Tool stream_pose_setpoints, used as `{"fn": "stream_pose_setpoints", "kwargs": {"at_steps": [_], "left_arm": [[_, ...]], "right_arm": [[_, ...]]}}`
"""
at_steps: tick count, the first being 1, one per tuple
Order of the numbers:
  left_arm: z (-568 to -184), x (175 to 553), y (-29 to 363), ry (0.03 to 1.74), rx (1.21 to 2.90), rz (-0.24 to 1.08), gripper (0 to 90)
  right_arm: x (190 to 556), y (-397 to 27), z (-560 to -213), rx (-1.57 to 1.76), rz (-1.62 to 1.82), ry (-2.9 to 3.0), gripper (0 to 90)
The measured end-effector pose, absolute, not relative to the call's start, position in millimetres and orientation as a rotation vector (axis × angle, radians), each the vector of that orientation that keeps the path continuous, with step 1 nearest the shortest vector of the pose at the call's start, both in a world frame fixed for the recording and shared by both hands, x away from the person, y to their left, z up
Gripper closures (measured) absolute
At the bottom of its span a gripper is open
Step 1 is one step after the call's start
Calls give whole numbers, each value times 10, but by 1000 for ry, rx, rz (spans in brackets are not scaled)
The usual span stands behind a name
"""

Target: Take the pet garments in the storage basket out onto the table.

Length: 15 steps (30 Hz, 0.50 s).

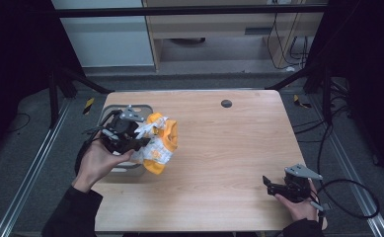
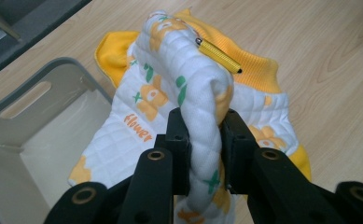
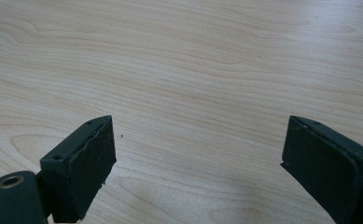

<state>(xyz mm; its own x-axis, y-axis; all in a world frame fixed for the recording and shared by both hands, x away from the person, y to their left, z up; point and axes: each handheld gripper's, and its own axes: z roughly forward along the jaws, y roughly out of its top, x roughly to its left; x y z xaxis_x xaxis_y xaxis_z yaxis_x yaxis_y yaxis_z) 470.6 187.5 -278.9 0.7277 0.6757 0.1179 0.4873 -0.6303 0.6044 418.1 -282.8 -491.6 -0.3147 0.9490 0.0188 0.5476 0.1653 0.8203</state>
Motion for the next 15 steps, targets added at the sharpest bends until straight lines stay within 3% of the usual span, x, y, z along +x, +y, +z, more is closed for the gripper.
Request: {"fn": "stream_pose_setpoints", "kwargs": {"at_steps": [15], "left_arm": [[-2949, 4699, 1499, 786, 2449, 406, 759]], "right_arm": [[4177, -2836, -4911, 1407, 1029, 1928, 97]]}}
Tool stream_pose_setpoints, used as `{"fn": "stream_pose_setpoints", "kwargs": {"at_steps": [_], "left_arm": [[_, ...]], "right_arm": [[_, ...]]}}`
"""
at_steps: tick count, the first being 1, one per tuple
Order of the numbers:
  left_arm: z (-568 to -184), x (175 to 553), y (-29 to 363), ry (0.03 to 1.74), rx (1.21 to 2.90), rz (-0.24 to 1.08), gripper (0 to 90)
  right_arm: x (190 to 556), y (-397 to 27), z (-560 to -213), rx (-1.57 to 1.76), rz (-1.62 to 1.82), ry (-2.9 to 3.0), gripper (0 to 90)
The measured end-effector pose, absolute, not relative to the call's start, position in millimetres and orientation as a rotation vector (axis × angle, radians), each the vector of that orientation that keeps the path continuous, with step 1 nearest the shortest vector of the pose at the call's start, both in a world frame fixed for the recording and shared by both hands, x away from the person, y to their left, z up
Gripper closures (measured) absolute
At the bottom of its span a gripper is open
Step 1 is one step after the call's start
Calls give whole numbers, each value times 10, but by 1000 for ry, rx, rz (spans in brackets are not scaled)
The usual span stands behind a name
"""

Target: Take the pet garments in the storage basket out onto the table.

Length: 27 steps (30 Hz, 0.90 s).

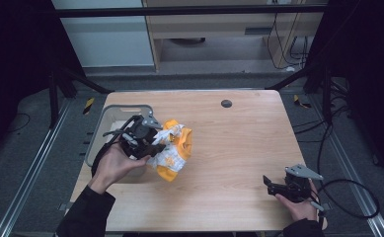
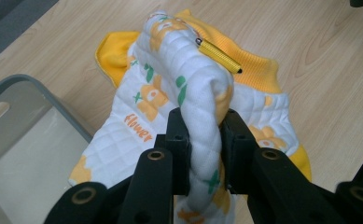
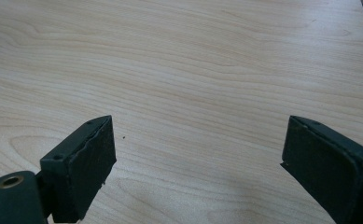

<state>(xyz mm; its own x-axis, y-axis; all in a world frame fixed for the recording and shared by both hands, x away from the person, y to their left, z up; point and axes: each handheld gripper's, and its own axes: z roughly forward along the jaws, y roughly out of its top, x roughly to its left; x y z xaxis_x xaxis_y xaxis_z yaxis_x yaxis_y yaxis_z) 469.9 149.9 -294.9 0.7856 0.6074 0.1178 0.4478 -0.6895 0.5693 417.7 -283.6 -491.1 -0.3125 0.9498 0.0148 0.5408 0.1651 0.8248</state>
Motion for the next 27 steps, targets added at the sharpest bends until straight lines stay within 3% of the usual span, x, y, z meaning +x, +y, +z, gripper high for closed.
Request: {"fn": "stream_pose_setpoints", "kwargs": {"at_steps": [27], "left_arm": [[-3343, 4705, 986, 673, 2529, 305, 758]], "right_arm": [[4171, -2838, -4908, 1390, 1035, 1924, 96]]}}
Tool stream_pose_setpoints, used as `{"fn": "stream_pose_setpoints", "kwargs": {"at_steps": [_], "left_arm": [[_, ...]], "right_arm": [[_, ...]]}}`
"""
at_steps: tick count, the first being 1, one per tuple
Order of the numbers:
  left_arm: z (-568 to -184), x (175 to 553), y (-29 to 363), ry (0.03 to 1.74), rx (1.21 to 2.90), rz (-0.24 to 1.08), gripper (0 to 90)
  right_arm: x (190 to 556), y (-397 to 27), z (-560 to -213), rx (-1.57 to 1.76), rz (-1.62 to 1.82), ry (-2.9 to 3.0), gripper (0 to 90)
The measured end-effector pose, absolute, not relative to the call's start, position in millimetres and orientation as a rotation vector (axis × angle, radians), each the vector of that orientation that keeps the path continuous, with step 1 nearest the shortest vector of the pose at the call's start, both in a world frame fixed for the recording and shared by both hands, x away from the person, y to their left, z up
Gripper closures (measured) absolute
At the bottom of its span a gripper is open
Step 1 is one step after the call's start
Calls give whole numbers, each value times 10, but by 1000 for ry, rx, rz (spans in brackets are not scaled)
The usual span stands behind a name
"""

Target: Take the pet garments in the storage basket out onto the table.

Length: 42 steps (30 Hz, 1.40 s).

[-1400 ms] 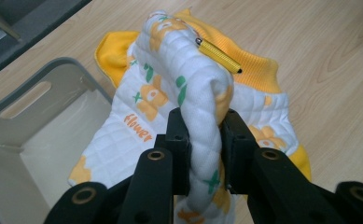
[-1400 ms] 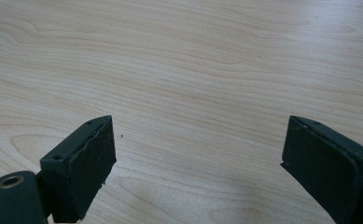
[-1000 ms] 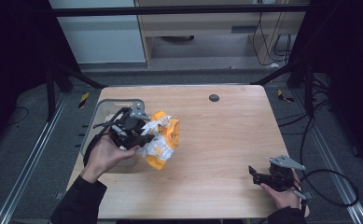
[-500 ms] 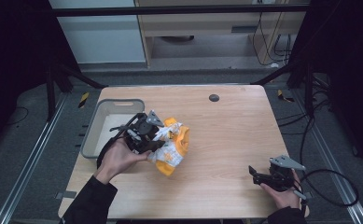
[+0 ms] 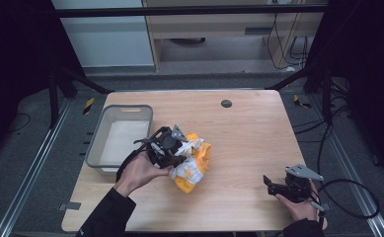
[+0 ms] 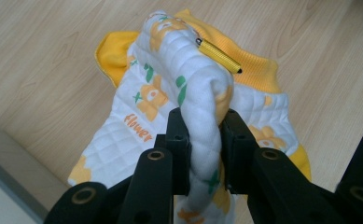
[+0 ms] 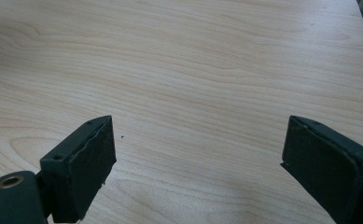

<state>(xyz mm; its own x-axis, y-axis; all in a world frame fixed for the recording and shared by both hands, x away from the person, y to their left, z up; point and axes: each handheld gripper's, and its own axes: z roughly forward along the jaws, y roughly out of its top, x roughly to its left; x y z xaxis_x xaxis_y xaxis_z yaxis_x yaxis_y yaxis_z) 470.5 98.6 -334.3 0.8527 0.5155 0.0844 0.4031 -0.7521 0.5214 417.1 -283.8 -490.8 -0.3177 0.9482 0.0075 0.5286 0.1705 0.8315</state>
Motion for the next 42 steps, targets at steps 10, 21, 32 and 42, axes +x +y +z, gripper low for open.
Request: {"fn": "stream_pose_setpoints", "kwargs": {"at_steps": [10, 21, 32, 42], "left_arm": [[-3523, 4686, 804, 629, 2568, 277, 759], [-3712, 4681, 691, 608, 2585, 246, 758], [-3880, 4663, 627, 586, 2603, 222, 755], [-4050, 4654, 563, 561, 2638, 187, 739]], "right_arm": [[4168, -2835, -4909, 1386, 1036, 1923, 92], [4166, -2834, -4909, 1382, 1037, 1921, 90], [4163, -2829, -4907, 1385, 1040, 1921, 90], [4163, -2826, -4910, 1382, 1039, 1924, 90]]}}
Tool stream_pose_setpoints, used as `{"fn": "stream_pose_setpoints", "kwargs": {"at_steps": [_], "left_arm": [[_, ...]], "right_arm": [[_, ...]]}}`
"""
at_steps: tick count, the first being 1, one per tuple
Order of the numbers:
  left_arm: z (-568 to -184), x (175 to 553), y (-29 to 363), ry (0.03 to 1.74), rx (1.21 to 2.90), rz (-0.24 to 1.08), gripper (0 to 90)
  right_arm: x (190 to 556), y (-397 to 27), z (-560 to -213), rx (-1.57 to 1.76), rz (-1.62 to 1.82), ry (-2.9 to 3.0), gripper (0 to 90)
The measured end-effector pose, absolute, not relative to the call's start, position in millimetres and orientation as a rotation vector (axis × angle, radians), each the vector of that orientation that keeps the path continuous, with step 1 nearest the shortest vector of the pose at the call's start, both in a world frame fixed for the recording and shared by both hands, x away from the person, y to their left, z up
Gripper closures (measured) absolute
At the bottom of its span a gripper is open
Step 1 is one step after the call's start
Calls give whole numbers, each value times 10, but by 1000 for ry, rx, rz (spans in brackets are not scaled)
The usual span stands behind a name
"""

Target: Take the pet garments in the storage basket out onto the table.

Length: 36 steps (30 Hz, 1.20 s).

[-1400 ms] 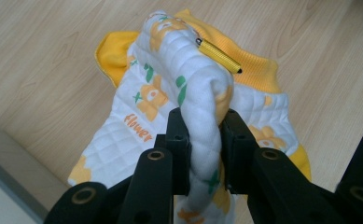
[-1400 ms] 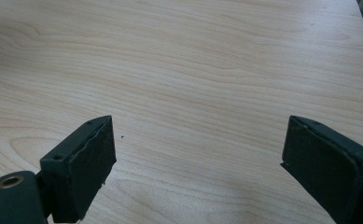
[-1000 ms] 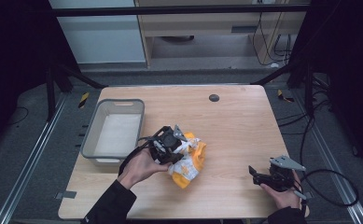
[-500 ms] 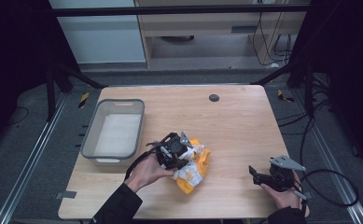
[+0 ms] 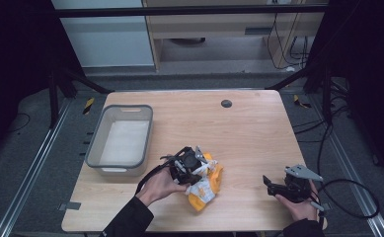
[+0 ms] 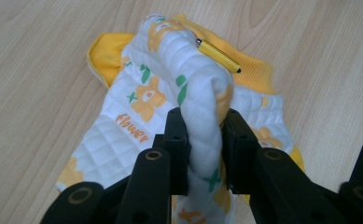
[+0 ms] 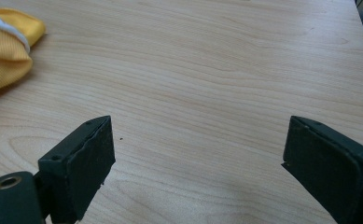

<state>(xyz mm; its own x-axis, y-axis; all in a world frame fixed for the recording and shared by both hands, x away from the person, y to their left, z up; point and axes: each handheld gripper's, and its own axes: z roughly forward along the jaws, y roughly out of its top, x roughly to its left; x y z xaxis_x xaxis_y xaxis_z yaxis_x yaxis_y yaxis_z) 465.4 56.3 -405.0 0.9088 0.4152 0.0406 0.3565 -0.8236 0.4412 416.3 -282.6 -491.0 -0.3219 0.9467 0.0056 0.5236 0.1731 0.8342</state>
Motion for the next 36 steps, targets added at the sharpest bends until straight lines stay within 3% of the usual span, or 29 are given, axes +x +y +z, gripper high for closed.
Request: {"fn": "stream_pose_setpoints", "kwargs": {"at_steps": [8, 23, 36], "left_arm": [[-4137, 4649, 549, 545, 2649, 184, 680], [-4152, 4649, 612, 545, 2619, 221, 366], [-4059, 4591, 751, 566, 2503, 266, 219]], "right_arm": [[4163, -2827, -4910, 1381, 1039, 1923, 90], [4163, -2826, -4912, 1379, 1038, 1927, 89], [4168, -2830, -4920, 1369, 1030, 1930, 89]]}}
